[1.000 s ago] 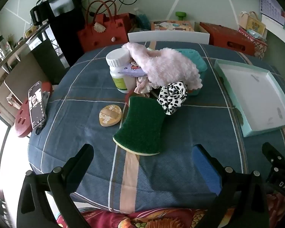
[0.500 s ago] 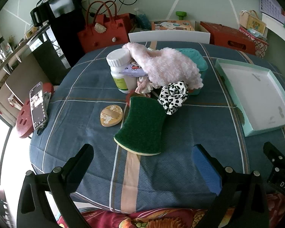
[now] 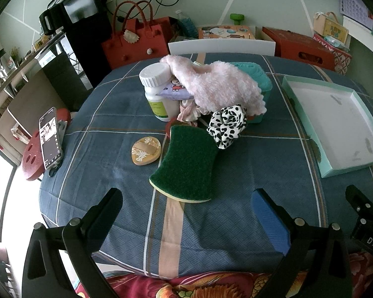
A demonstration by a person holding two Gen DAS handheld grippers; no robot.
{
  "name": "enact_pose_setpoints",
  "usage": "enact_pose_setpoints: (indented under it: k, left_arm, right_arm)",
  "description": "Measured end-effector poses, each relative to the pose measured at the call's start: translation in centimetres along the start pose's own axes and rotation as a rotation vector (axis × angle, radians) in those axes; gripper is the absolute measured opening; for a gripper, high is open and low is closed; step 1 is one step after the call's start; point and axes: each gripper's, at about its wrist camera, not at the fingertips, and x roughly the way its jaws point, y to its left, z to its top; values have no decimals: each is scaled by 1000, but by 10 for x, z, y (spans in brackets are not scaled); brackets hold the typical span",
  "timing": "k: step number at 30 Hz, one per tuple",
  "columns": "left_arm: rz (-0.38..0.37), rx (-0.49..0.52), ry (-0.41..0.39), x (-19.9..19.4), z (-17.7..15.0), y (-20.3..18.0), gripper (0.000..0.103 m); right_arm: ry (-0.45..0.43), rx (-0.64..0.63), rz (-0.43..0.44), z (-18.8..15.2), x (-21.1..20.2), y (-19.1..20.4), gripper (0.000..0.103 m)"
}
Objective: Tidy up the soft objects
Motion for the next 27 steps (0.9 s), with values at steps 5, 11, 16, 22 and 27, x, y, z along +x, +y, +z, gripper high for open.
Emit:
enact_pose_setpoints:
  k: [5,11,16,22,27]
  left_arm:
    - [3,4,2,1,0,0,103]
    - [6,8,5,2,-1,0,103]
    - [13,13,7,2,-1,-3,103]
    - [16,15,9,2,0,-4,103]
    - [17,16,7,2,-1,-4,103]
  right_arm:
    - [0,-1,0,0,0,0,103]
    - [3,-3,-1,0,1,1,103]
    - [3,-4,-1,-1,1,0,103]
    - [2,-3,0,0,1,0,103]
    - [2,-5,-1,-1,1,1,103]
